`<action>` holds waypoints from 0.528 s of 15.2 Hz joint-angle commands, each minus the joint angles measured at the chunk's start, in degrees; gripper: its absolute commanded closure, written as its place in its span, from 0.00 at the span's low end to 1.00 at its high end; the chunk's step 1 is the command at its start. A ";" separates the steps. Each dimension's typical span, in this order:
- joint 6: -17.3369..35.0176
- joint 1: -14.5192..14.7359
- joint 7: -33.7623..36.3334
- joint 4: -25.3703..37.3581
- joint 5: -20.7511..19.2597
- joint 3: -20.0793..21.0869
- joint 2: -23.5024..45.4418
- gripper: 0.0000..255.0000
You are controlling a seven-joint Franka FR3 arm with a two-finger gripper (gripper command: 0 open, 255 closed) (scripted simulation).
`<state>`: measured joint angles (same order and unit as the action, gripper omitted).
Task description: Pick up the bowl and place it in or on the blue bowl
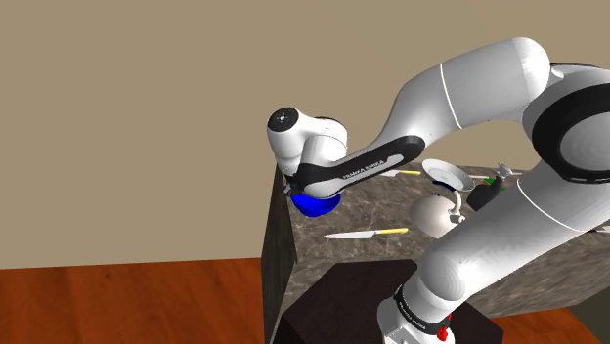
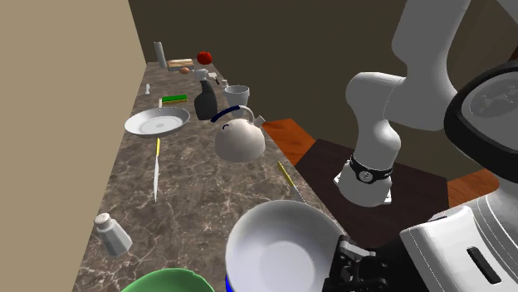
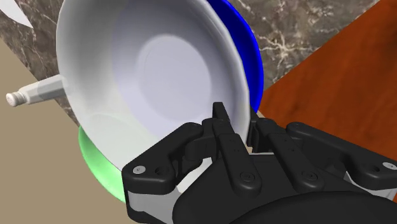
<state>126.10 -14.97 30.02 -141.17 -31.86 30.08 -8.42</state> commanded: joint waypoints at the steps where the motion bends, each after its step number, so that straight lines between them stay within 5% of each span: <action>1: 0.11 -0.01 0.21 0.00 -0.16 0.05 0.16 1.00; 5: 0.11 -0.02 0.21 0.00 -0.16 0.05 0.16 1.00; 6: 0.11 -0.02 0.20 -0.01 -0.16 0.05 0.16 0.00; 8: 0.11 -0.02 0.20 -0.01 -0.16 0.04 0.16 0.00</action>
<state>126.21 -14.99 30.22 -141.17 -32.02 30.12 -8.26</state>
